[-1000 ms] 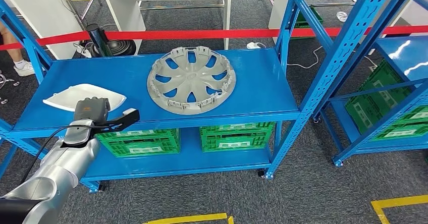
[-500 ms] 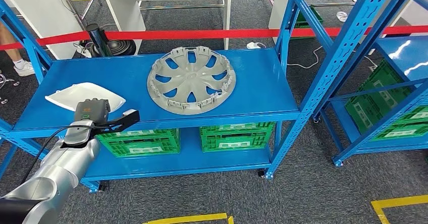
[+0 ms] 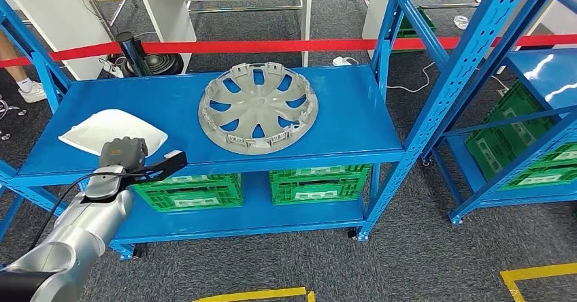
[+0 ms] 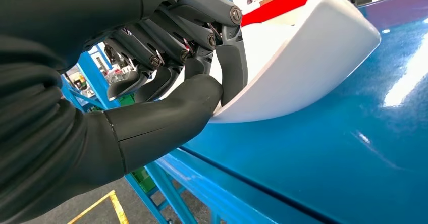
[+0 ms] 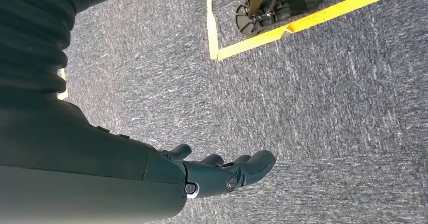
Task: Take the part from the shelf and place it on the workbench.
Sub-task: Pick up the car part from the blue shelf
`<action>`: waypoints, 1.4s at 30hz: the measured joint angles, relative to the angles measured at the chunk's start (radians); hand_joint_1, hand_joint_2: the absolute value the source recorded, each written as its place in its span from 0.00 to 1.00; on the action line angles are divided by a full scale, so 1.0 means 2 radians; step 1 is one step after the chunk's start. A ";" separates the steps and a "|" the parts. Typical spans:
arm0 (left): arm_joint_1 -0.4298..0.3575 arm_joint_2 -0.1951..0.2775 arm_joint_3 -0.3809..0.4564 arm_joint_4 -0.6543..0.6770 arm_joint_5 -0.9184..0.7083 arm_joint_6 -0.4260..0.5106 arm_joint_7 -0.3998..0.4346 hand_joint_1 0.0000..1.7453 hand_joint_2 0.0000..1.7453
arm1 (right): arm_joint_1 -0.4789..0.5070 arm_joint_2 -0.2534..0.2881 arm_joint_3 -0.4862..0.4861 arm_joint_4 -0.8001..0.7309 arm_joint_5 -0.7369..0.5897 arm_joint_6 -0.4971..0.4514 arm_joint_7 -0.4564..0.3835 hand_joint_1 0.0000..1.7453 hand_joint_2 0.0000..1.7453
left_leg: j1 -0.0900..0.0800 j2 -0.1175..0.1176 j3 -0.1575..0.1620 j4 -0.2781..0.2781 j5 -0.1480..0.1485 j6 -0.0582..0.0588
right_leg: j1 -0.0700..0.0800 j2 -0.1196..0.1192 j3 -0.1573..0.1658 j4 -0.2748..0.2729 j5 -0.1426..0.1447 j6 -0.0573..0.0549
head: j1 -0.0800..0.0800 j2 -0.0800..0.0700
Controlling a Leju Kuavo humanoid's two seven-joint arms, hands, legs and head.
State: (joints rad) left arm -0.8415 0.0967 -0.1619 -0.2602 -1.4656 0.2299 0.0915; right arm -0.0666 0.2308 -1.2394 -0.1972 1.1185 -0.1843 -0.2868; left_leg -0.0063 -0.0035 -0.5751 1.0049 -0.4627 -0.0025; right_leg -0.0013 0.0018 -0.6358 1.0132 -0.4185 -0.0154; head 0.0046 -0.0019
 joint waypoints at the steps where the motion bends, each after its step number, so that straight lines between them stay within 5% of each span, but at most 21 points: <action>1: 0.000 0.000 0.000 0.000 0.000 0.000 0.000 1.00 1.00 | 0.000 0.000 0.000 0.000 0.000 0.000 0.000 0.00 1.00 | 0.000 0.000 0.000 0.000 0.000 0.000 | 0.000 0.000 0.000 0.000 0.000 0.000 | 0.000 0.000; 26: 0.000 -0.003 0.024 -0.003 0.012 0.042 -0.029 1.00 1.00 | 0.000 -0.001 0.000 0.000 0.006 0.010 0.000 0.00 1.00 | 0.000 0.000 0.000 0.000 0.000 0.000 | 0.000 0.000 0.000 0.000 0.000 0.000 | 0.000 0.000; 42: -0.035 -0.016 0.024 -0.004 -0.007 0.048 -0.033 1.00 1.00 | -0.001 -0.001 0.000 0.000 0.006 0.007 0.001 0.00 1.00 | 0.000 0.000 0.000 0.000 0.000 0.000 | 0.000 0.000 0.000 0.000 0.000 0.000 | 0.000 0.000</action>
State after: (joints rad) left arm -0.9121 0.0637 -0.1148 -0.2676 -1.4798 0.3256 0.0257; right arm -0.0679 0.2281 -1.2394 -0.1972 1.1307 -0.1694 -0.2852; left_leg -0.0062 -0.0031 -0.5751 1.0049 -0.4627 -0.0025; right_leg -0.0011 0.0022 -0.6366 1.0132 -0.4185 -0.0155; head 0.0046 -0.0019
